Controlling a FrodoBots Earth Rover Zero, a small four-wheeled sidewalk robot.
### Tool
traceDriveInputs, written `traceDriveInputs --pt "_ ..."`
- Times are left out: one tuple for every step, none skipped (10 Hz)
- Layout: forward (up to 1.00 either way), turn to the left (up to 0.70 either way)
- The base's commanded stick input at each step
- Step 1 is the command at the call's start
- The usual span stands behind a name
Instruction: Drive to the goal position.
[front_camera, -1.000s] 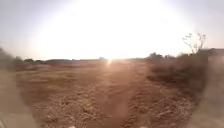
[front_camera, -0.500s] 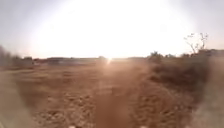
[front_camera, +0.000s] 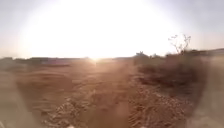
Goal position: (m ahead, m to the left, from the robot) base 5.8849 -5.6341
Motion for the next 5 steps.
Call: traceDriveInputs --pt "0.70 0.00" --pt "0.70 0.00" --pt "0.70 0.00" --pt "0.70 0.01" --pt "0.70 0.08"
